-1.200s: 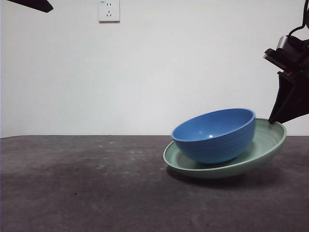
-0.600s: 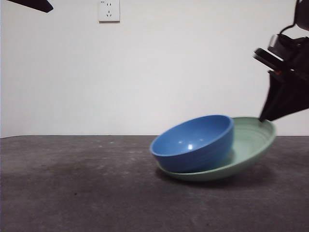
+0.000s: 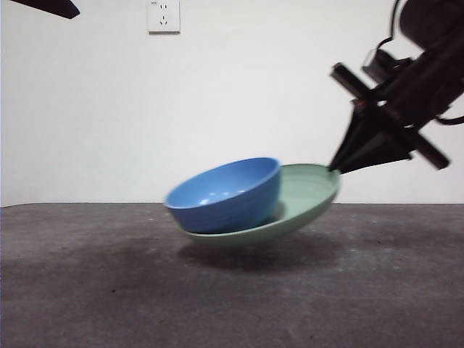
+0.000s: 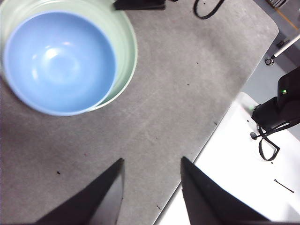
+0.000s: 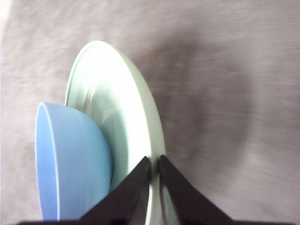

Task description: Pick up the blue bowl, put it on the green plate, put it on desk

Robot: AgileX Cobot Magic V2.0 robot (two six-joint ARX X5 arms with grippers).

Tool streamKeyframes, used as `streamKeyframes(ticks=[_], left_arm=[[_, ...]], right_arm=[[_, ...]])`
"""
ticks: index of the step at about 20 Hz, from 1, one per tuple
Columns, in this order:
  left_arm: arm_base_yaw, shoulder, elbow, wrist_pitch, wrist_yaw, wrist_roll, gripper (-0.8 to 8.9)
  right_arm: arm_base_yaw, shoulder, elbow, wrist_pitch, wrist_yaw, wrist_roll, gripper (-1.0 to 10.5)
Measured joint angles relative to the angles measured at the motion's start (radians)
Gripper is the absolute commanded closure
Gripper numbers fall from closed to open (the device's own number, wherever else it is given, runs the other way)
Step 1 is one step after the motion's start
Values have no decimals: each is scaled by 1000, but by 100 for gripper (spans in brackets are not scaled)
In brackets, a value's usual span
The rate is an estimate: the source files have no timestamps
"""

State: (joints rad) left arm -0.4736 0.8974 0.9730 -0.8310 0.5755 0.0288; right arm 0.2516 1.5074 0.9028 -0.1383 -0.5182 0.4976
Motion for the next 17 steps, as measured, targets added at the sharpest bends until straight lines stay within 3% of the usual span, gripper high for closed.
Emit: streamKeyframes(ticks=[7, 15, 17], left_arm=[[0, 0, 0, -11, 0, 0, 623], [0, 0, 0, -25, 0, 0, 623], [0, 0, 0, -25, 0, 1, 623]], right_arm=[[93, 171, 0, 164, -1, 116, 933], [95, 222, 0, 173, 25, 126, 929], [94, 222, 0, 153, 25, 111, 844]])
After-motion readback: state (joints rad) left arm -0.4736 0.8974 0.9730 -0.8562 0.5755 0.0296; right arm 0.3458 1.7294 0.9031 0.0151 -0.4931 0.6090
